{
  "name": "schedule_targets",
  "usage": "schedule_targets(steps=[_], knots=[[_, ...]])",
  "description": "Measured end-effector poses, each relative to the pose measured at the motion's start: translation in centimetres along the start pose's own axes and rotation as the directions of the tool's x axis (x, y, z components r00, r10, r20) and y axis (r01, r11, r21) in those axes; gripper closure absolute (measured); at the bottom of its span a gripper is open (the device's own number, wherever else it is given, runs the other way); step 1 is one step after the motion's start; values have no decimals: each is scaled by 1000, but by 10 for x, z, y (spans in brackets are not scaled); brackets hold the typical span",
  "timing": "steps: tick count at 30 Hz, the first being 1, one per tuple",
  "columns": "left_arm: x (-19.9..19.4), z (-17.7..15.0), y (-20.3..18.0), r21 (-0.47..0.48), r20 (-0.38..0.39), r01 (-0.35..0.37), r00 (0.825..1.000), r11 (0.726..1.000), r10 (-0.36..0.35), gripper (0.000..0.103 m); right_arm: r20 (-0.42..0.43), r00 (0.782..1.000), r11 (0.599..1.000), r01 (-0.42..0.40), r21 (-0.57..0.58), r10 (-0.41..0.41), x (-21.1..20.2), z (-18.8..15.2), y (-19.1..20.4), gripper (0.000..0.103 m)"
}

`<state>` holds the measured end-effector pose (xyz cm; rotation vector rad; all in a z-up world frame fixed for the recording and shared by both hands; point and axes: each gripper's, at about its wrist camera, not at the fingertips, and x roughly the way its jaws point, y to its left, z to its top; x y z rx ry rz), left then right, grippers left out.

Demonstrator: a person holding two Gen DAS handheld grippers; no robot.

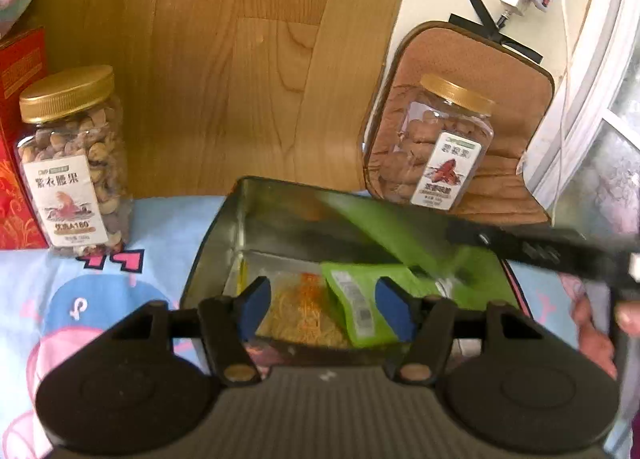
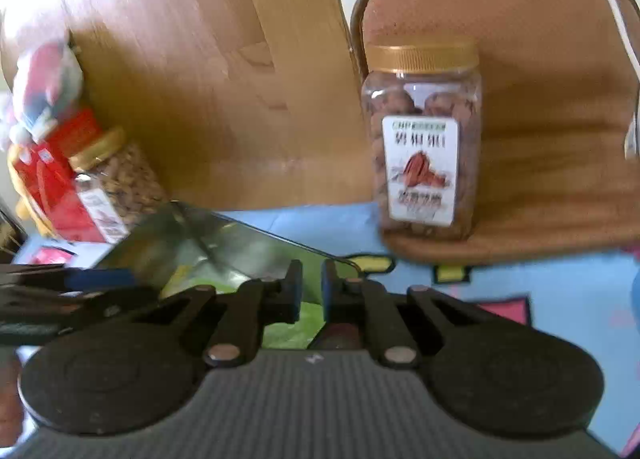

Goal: Organize snacks

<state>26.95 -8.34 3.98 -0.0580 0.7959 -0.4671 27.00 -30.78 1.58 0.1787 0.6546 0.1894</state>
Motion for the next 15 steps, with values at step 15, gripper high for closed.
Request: schedule_targets(steps=[15], knots=[[-71,-43,-5,-11,76,218,973,976,-216,43,243,956,983,-181,36,167,-111,-81,20,70]])
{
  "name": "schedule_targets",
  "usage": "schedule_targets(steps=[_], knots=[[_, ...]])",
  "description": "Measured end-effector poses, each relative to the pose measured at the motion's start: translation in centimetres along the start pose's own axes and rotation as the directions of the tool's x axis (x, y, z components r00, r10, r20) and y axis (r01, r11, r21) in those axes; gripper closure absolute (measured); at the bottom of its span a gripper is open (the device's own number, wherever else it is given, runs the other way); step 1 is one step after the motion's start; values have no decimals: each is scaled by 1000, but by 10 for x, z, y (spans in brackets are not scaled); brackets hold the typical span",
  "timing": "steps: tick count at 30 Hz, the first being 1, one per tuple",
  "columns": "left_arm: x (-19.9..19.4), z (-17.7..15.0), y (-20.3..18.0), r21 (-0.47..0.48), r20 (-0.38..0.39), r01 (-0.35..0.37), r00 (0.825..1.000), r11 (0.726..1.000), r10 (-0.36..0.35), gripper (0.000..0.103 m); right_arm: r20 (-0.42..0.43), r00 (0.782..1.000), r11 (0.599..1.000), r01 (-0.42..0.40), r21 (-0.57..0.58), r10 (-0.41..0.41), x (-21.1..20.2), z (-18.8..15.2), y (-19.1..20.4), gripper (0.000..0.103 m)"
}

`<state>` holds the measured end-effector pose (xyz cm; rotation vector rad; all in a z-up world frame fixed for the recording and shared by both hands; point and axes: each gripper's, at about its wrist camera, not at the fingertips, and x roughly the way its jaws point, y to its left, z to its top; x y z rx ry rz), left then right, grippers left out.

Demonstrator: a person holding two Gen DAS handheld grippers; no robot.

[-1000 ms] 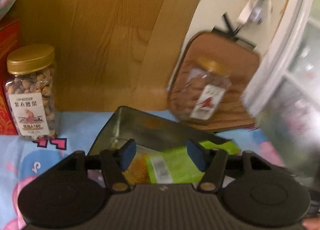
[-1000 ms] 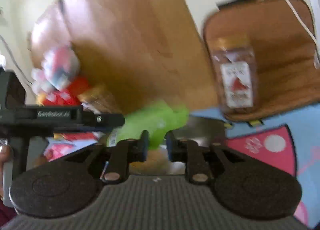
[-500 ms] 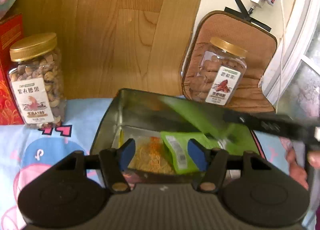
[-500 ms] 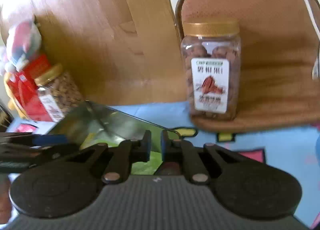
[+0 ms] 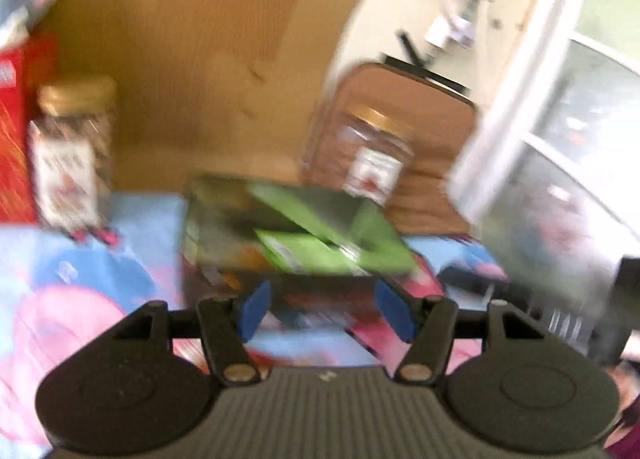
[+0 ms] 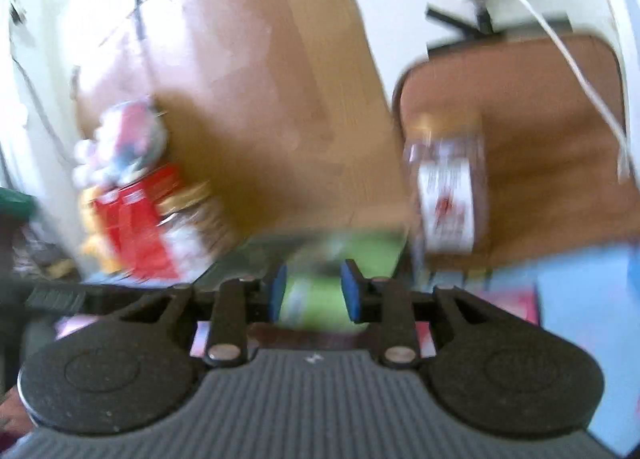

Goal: Organize snacks

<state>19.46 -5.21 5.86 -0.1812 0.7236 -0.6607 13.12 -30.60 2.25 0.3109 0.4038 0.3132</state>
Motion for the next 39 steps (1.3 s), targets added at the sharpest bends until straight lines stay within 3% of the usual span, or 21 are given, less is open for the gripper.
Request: schedule_targets(steps=[2,6,13,15,16,20,22,26,29,32,36,39], knots=[[6,-11,-6,-1,-56,64,996,998,-64,43,-29,999,999,-14,44,15,-16,-30,2,70],[20,-26,-16,20,-109,93,990,995,-91,43,-95,995,994,8,109,2,-21,-73,8,68],[48,-46,-22,58,-186,33,982,998,-21,43,-165,985,985,-14,169,42,4,-83,18,61],[59,-52,-20,40,-223,41,974,998,-31,55,-181,983,987,2,162,28,14,-84,20,61],[62,-55,-19,31,-235,41,972,999,-33,56,-185,982,985,-5,170,37,18,-88,19,62],[53,-51,-21,20,-204,55,978,998,-50,61,-158,987,991,-6,137,27,14,-87,24,65],[40,-40,-26,32,-150,76,986,997,-70,61,-124,992,995,-19,94,31,9,-81,29,66],[21,-9,-21,36,-18,67,998,997,-66,61,-34,998,998,-54,17,54,9,-48,39,65],[21,16,-2,-6,39,28,999,1000,-27,59,12,997,996,-81,-23,81,30,-21,47,65],[35,40,21,-47,33,-44,998,998,46,59,6,996,995,-88,-55,88,70,-1,54,65],[59,53,46,-62,-11,-125,992,990,125,55,-70,995,995,-73,-66,69,121,7,57,62],[63,55,51,-42,-22,-148,989,988,147,55,-113,992,997,-53,-54,47,138,8,57,60]])
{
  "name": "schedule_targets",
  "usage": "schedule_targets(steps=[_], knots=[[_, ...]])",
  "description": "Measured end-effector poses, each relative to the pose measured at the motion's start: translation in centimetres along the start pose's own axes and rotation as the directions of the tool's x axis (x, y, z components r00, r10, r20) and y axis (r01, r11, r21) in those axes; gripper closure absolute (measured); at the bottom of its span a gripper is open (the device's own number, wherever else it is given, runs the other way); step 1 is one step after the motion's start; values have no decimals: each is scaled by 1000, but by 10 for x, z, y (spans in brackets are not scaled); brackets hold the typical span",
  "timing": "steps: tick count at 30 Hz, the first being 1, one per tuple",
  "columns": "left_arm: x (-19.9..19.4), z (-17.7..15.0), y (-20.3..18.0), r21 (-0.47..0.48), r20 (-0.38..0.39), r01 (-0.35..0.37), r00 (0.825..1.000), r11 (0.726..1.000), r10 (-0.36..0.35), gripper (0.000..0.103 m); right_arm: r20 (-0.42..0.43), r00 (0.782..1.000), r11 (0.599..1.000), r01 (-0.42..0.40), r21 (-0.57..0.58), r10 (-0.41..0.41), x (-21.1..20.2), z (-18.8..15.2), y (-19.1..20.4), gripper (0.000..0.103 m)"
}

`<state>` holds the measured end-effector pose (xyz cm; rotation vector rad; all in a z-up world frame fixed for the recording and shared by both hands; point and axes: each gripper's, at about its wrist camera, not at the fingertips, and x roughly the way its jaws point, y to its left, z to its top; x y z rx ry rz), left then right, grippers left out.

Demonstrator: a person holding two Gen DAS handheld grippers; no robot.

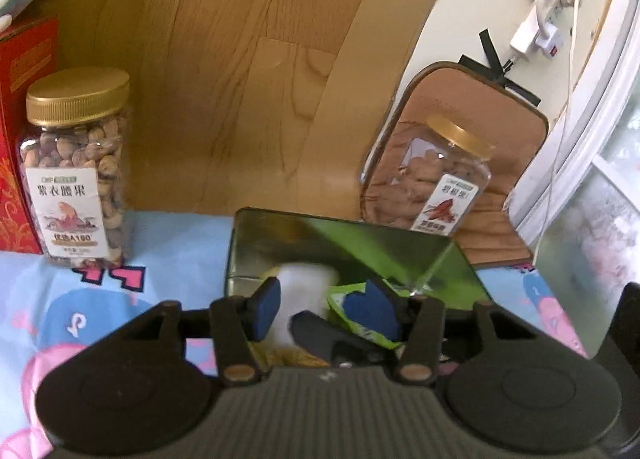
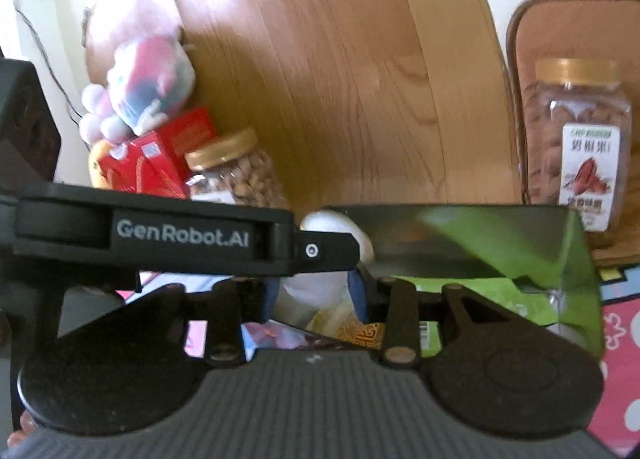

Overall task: Organize snacks
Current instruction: 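Grasp the pink UHA candy stick with the left tool and lift it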

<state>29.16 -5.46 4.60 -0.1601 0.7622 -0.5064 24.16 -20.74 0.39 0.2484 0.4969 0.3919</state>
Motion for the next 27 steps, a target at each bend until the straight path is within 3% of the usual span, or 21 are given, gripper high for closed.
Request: schedule_targets(steps=[4,7,10,14,17,20,25,27], knots=[[-33,-3,14,-9,86,72,994,997,-71,49,63,998,999,-16,48,13,-27,-7,-4,60],[-62,-15,37,-47,130,90,988,995,-83,48,90,993,992,-81,100,72,-48,-21,-5,60],[-75,-41,67,-117,96,60,994,991,-49,48,27,991,984,-133,115,131,-51,-42,-2,60],[-83,-83,100,-211,33,-17,999,977,24,48,-73,990,984,-108,140,119,-25,-50,-1,60],[-89,-105,128,-328,8,-40,999,944,46,48,-117,985,974,-102,201,128,-4,-49,-4,60],[-85,-115,147,-426,-4,-7,1000,905,7,48,-158,979,958,-83,273,130,15,-50,-8,60],[-73,-115,142,-420,-17,43,998,907,-56,51,-188,974,971,-80,225,124,20,-59,17,59],[-77,-114,141,-409,-14,15,1000,912,-23,52,-194,976,985,-68,161,99,15,-63,36,55]])
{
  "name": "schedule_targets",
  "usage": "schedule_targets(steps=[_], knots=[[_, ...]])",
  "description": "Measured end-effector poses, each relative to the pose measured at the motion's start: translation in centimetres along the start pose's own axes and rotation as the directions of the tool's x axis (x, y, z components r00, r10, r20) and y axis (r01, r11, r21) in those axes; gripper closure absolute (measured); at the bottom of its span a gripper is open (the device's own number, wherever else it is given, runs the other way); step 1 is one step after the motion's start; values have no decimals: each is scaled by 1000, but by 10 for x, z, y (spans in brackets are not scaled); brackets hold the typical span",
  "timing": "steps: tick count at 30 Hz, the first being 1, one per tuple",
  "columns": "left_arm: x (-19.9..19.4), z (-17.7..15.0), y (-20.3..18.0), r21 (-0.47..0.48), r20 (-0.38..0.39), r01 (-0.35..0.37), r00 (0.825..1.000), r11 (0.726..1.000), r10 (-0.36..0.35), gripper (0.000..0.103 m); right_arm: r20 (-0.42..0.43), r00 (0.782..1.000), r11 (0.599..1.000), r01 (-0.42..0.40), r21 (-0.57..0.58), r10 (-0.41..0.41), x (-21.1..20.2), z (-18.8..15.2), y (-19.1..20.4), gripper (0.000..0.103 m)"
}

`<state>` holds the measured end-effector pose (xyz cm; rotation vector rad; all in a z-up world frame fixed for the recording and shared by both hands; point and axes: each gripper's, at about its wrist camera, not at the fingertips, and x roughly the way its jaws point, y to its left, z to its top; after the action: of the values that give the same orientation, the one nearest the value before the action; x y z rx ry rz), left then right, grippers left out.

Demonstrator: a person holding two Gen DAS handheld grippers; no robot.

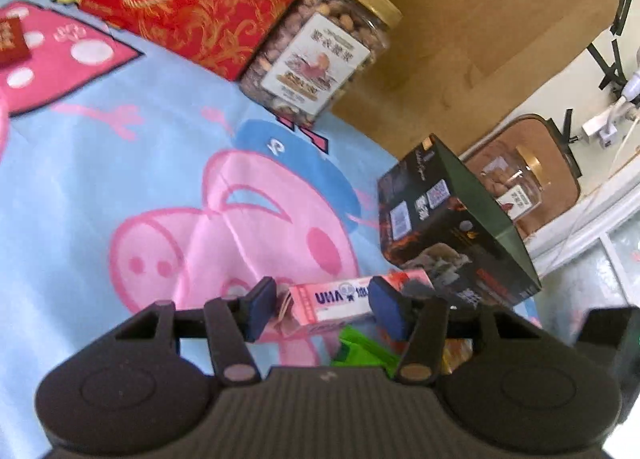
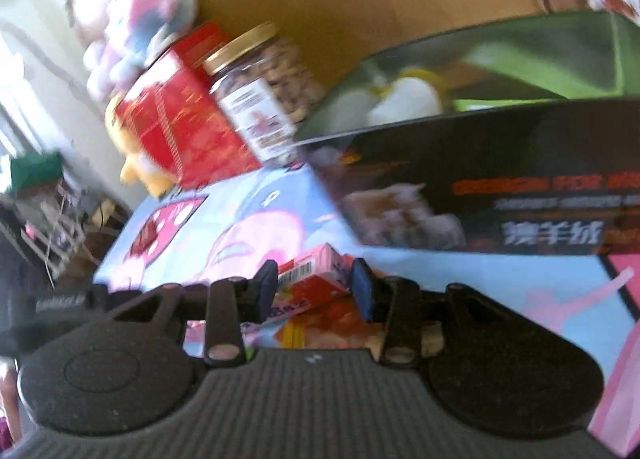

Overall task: Organize snacks
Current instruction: 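Grasp the pink UHA candy stick with the left tool and lift it, then drop the pink candy stick into the black box from the left tool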

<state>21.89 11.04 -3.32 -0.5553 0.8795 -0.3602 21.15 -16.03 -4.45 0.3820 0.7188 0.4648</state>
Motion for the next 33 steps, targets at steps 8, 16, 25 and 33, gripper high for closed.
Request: schedule_targets(steps=[8,16,25,33], knots=[[-34,17,36,-66,74,-35,996,997,39,47,-65,998,928,-40,-370,17,-3,-26,64,51],[-41,3,28,7,74,-58,996,998,57,47,-85,996,884,-17,-467,-25,10,-22,61,42],[-42,6,-1,40,92,-68,994,997,65,56,-1,1000,933,-26,-359,28,-7,-13,61,67],[-13,45,-104,239,123,3,992,971,-33,56,259,965,929,119,-350,-26,-71,31,39,68]])
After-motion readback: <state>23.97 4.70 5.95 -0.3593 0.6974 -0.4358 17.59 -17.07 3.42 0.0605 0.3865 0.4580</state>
